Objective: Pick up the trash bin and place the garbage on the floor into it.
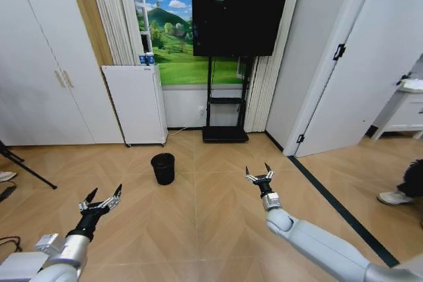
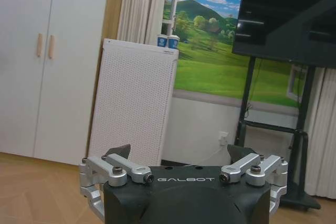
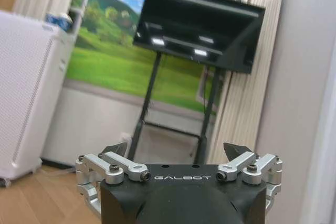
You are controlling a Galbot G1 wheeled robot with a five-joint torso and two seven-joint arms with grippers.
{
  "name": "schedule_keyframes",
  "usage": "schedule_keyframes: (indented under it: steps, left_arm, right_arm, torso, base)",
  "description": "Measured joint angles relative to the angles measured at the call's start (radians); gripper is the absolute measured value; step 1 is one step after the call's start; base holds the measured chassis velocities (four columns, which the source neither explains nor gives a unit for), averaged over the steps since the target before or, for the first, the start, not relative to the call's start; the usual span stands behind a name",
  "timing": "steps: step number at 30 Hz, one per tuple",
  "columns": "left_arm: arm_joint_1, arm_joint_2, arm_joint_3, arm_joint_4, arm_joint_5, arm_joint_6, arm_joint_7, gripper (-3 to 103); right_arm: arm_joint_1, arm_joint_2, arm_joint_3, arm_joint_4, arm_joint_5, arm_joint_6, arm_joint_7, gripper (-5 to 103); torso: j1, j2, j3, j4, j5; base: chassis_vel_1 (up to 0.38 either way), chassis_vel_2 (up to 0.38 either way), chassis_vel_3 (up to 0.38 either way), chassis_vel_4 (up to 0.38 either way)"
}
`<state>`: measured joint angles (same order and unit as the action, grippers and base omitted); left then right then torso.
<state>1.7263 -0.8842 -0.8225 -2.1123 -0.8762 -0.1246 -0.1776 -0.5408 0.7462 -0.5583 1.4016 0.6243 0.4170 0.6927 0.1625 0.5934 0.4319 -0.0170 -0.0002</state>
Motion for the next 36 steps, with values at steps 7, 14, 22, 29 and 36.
schedule_keyframes:
  steps: [7, 14, 22, 29, 36]
  left_arm:
    - [-0.043, 0.067, -0.021, 0.024, -0.029, 0.028, -0.037, 100]
    - [-0.150, 0.198, -0.026, 0.085, -0.075, 0.009, 0.053, 100]
    - [-0.307, 0.300, 0.032, 0.117, -0.178, 0.031, 0.034, 100]
    - [-0.448, 0.418, 0.050, 0.180, -0.385, 0.068, 0.094, 100]
    - [-0.479, 0.459, 0.050, 0.198, -0.378, 0.068, 0.110, 100]
  right_arm:
    - [0.055, -0.007, -0.057, 0.017, 0.085, -0.124, 0.100, 100]
    - [0.154, -0.028, -0.118, 0.010, 0.164, -0.116, 0.067, 100]
    - [0.439, 0.052, -0.382, -0.003, 0.242, -0.063, -0.014, 100]
    - [0.540, 0.133, -0.508, -0.041, 0.297, -0.087, 0.003, 100]
    - [0.578, 0.200, -0.548, -0.075, 0.321, -0.097, 0.022, 100]
  torso:
    - [0.000, 0.000, 0.000, -0.0011, 0.0002]
    - [0.000, 0.000, 0.000, -0.0004, 0.0007]
    - [0.000, 0.000, 0.000, 0.0011, 0.0000]
    - [0.000, 0.000, 0.000, -0.0010, 0.0001]
    - [0.000, 0.000, 0.000, -0.0002, 0.0002]
  base:
    - [0.000, 0.000, 0.000, 0.000]
    - [0.000, 0.000, 0.000, 0.000]
    - [0.000, 0.000, 0.000, 0.000]
    - [0.000, 0.000, 0.000, 0.000]
    - [0.000, 0.000, 0.000, 0.000]
